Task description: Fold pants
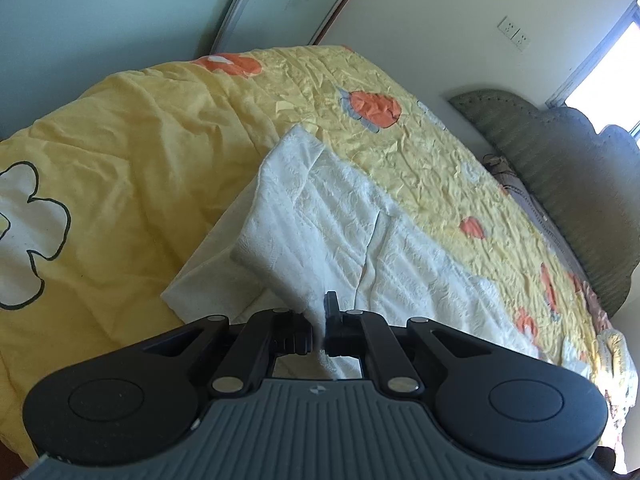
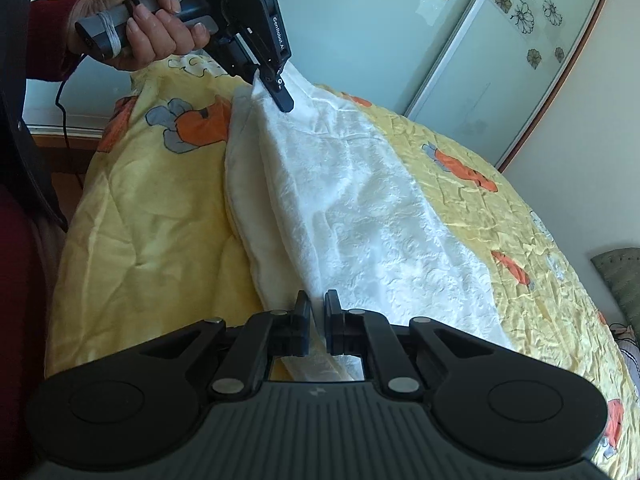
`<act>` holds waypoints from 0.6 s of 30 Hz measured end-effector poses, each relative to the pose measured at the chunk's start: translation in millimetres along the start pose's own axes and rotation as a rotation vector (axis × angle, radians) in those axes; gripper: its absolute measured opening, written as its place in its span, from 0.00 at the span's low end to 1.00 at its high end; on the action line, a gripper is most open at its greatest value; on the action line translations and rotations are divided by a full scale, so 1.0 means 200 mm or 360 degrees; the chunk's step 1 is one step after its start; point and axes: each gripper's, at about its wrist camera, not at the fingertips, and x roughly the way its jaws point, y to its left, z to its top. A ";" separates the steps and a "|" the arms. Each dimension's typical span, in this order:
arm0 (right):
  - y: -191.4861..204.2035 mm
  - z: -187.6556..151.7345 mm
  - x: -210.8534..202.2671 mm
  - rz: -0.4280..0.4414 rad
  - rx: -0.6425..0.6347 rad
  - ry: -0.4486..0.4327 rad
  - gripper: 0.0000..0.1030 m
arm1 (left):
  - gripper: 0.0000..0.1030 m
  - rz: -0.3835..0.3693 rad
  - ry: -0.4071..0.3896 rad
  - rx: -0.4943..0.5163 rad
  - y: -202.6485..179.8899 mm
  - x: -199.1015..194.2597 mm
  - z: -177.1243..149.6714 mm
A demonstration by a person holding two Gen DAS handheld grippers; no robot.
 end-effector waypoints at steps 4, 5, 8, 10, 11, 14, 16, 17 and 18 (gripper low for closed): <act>0.01 -0.02 0.01 0.0012 0.0073 -0.0012 0.06 | 0.11 0.0044 0.0038 -0.0010 0.01 0.01 -0.01; 0.00 -0.03 0.00 0.0018 0.0098 -0.0020 0.07 | 0.13 0.0050 0.0038 -0.0017 0.01 0.01 -0.01; 0.00 -0.05 0.00 0.0040 0.0181 -0.0031 0.07 | 0.28 0.0083 0.0028 -0.0010 0.01 -0.03 0.01; 0.00 -0.06 0.01 0.0061 0.0217 -0.0016 0.07 | 0.26 0.0139 0.0002 0.0013 -0.02 -0.06 0.01; 0.00 -0.07 0.01 0.0060 0.0229 -0.0017 0.07 | 0.26 0.0178 -0.0028 0.0045 -0.05 -0.09 0.01; -0.03 -0.08 0.02 0.0101 0.0386 -0.0012 0.09 | 0.27 0.0283 -0.0135 0.0127 -0.12 -0.18 0.01; -0.07 -0.11 0.02 0.0127 0.0570 -0.0055 0.09 | 0.27 0.0283 -0.0196 0.0153 -0.17 -0.23 0.01; -0.08 -0.12 0.01 0.0130 0.0618 -0.0070 0.10 | 0.28 0.0263 -0.0216 0.0166 -0.20 -0.24 0.01; -0.08 -0.13 -0.02 0.0127 0.0630 -0.0085 0.10 | 0.28 0.0232 -0.0229 0.0182 -0.24 -0.25 0.01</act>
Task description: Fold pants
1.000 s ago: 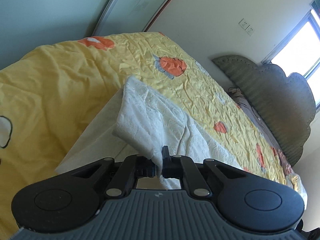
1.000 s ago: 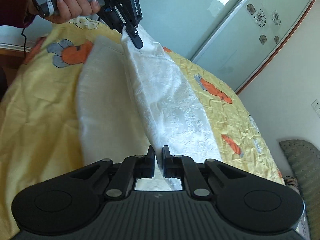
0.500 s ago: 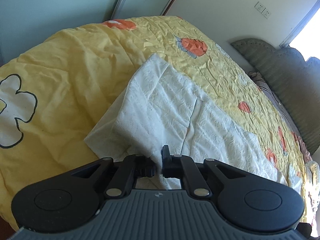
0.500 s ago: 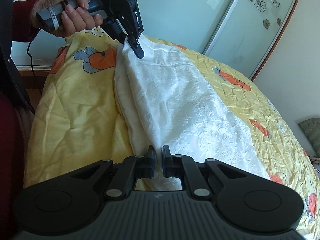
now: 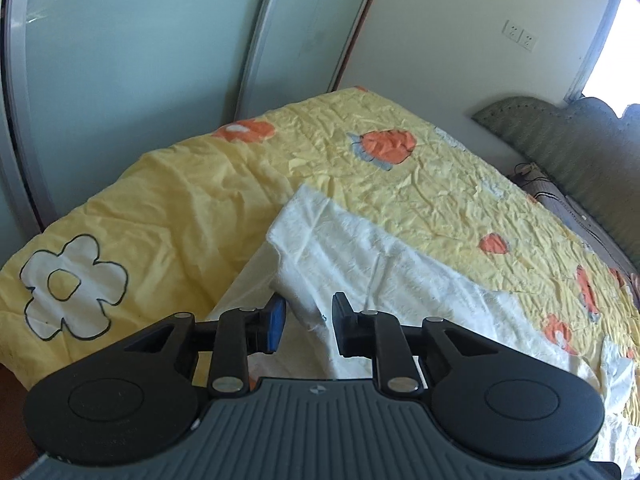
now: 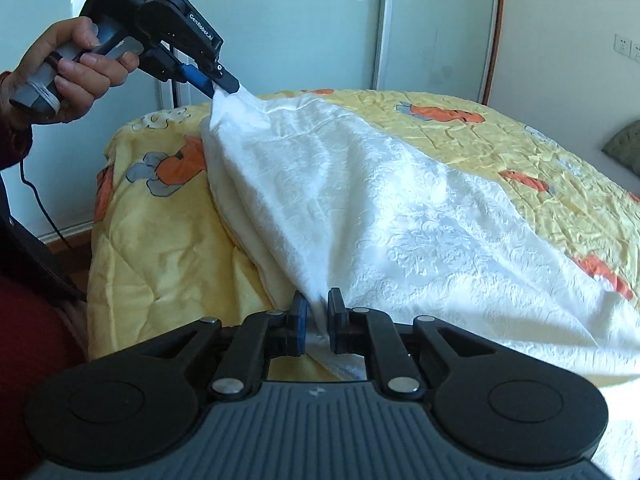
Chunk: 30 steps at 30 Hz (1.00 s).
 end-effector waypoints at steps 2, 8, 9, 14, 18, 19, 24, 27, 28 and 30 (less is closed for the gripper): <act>-0.01 0.00 -0.09 0.0006 0.0009 -0.0051 0.11 | 0.40 -0.0112 -0.0024 0.0078 -0.10 0.00 0.00; -0.31 -0.14 -0.53 -0.0252 0.0514 -0.0260 0.11 | 0.50 -0.0411 0.0011 0.0470 -0.50 0.05 -0.11; -0.38 -0.20 -0.60 -0.0400 0.0623 -0.0261 0.11 | 0.50 -0.0467 0.0024 0.0515 -0.55 0.05 -0.13; -0.67 -0.59 -0.88 -0.0992 0.1258 -0.0165 0.22 | 0.50 -0.0729 0.0079 0.0783 -0.82 0.05 -0.28; -0.73 -0.88 -1.03 -0.1344 0.1535 -0.0165 0.30 | 0.50 -0.0929 0.0215 0.0999 -0.99 0.05 -0.43; -0.72 -0.88 -1.07 -0.1527 0.1577 -0.0159 0.30 | 0.51 -0.0970 0.0236 0.1061 -1.03 0.05 -0.47; -0.78 -0.69 -1.05 -0.1509 0.1474 -0.0381 0.35 | 0.54 -0.1076 0.0175 0.1442 -1.23 0.03 -0.70; -0.91 -0.45 -0.88 -0.1323 0.1283 -0.0378 0.44 | 0.54 -0.1040 0.0105 0.1636 -1.32 0.07 -0.85; -0.96 -0.35 -0.79 -0.1293 0.1184 -0.0342 0.47 | 0.54 -0.1009 0.0090 0.1682 -1.34 0.08 -0.90; -1.06 -0.23 -0.64 -0.1279 0.1029 -0.0275 0.61 | 0.54 -0.0975 0.0060 0.1728 -1.37 0.13 -0.95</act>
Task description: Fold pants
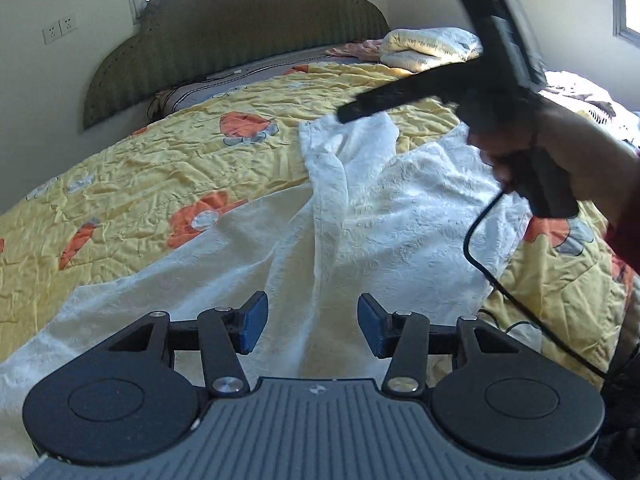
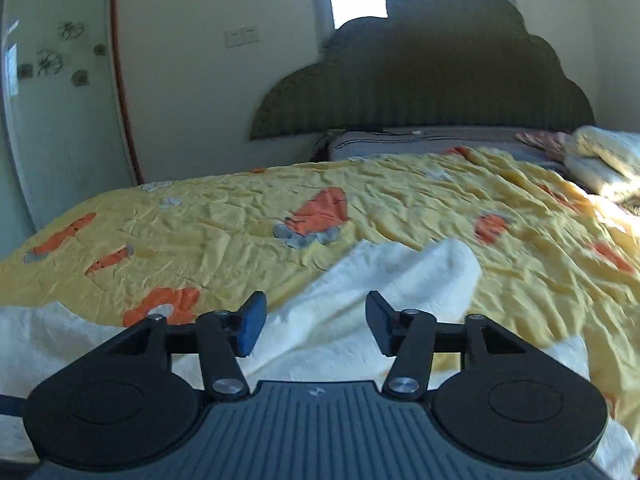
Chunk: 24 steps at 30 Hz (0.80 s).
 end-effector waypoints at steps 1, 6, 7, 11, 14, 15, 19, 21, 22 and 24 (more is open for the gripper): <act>0.05 0.04 0.11 -0.0014 -0.0060 0.0032 0.62 | 0.51 0.0017 0.0007 0.0009 -0.01 0.03 -0.01; 0.09 0.14 0.61 -0.0164 -0.0148 0.0282 0.62 | 0.30 0.0056 0.0041 -0.0008 -0.01 0.12 -0.04; 0.07 0.15 0.68 -0.0207 -0.0140 0.0323 0.62 | 0.26 0.0066 0.0040 -0.0015 -0.01 0.13 -0.03; -0.04 0.14 0.87 -0.0257 -0.0048 0.0465 0.55 | 0.17 0.0074 -0.0014 -0.0019 -0.03 0.13 -0.03; -0.10 0.14 0.81 -0.0238 0.0038 0.0392 0.17 | 0.11 0.0058 -0.0028 -0.0056 -0.03 0.14 -0.03; -0.13 0.14 0.78 -0.0218 0.0084 0.0359 0.13 | 0.11 0.0044 -0.0028 -0.0073 -0.03 0.14 -0.03; -0.28 0.13 0.57 -0.0158 0.0320 0.0214 0.09 | 0.11 0.0009 -0.0007 -0.0149 -0.01 0.16 -0.03; -0.37 0.11 0.45 -0.0138 0.0436 0.0155 0.09 | 0.11 0.0020 0.0006 -0.0152 -0.01 0.17 -0.02; -0.43 0.10 0.37 -0.0131 0.0503 0.0114 0.09 | 0.11 0.0025 0.0004 -0.0144 -0.01 0.17 -0.02; -0.53 0.06 0.26 -0.0128 0.0601 0.0085 0.09 | 0.11 0.0031 -0.0004 -0.0123 -0.03 0.18 -0.01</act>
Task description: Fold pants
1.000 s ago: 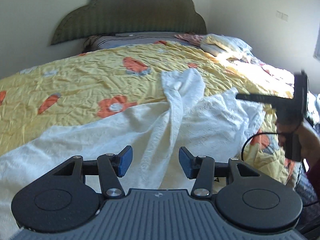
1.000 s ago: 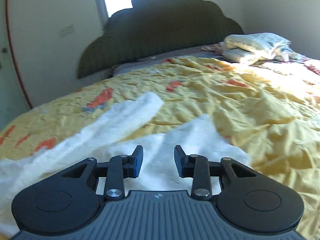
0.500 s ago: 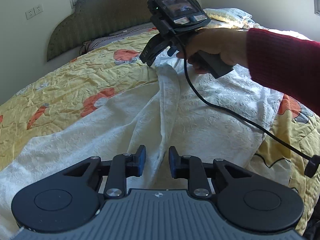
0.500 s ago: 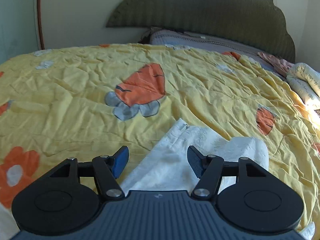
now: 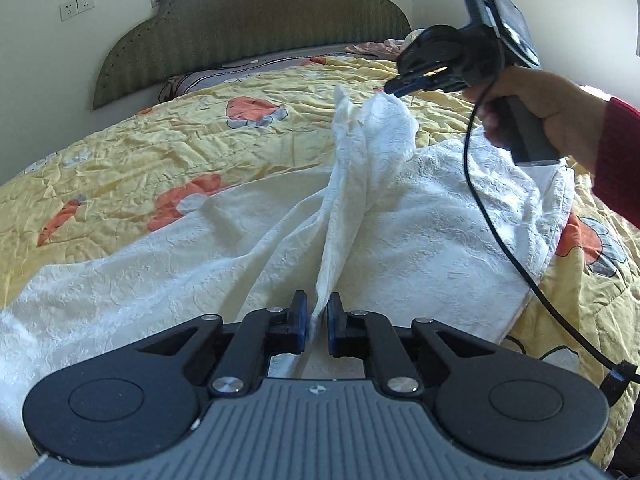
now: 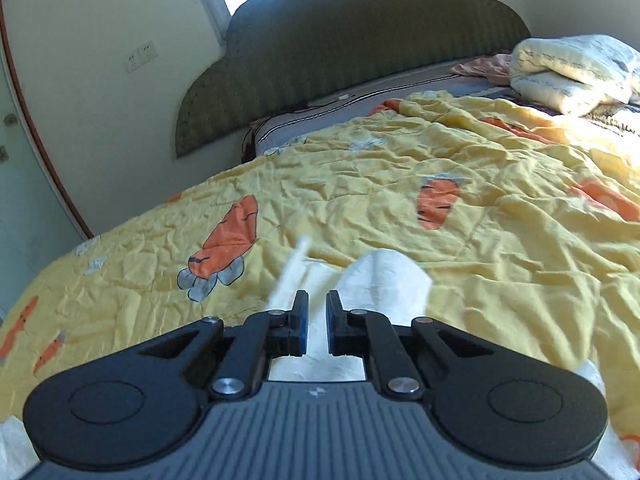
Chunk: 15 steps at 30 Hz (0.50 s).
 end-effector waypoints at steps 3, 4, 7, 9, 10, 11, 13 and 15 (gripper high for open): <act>-0.18 -0.03 -0.03 0.0062 0.0201 0.0054 0.09 | 0.11 0.0019 0.0006 0.0036 -0.03 0.03 0.01; -0.21 -0.04 -0.03 0.0104 0.0248 0.0070 0.09 | 0.11 0.0025 0.0006 0.0042 -0.04 0.04 0.01; -0.17 -0.04 -0.04 0.0177 0.0256 0.0022 0.10 | 0.12 0.0025 0.0015 0.0033 -0.04 0.06 0.02; -0.06 -0.01 0.01 0.0199 0.0162 0.0050 0.18 | 0.15 0.0027 0.0019 0.0028 -0.04 0.06 0.02; 0.04 0.00 0.06 0.0191 0.0076 0.0086 0.21 | 0.22 0.0030 0.0020 0.0026 -0.04 0.06 0.02; 0.12 0.01 0.12 0.0176 -0.0013 0.0124 0.29 | 0.23 0.0032 0.0019 0.0024 -0.05 0.06 0.02; 0.29 0.02 0.26 0.0147 -0.0206 0.0234 0.56 | 0.23 0.0043 0.0010 0.0025 -0.05 0.06 0.01; 0.42 0.01 0.39 0.0037 -0.0344 0.0297 0.77 | 0.23 0.0041 0.0005 0.0029 -0.06 0.05 0.01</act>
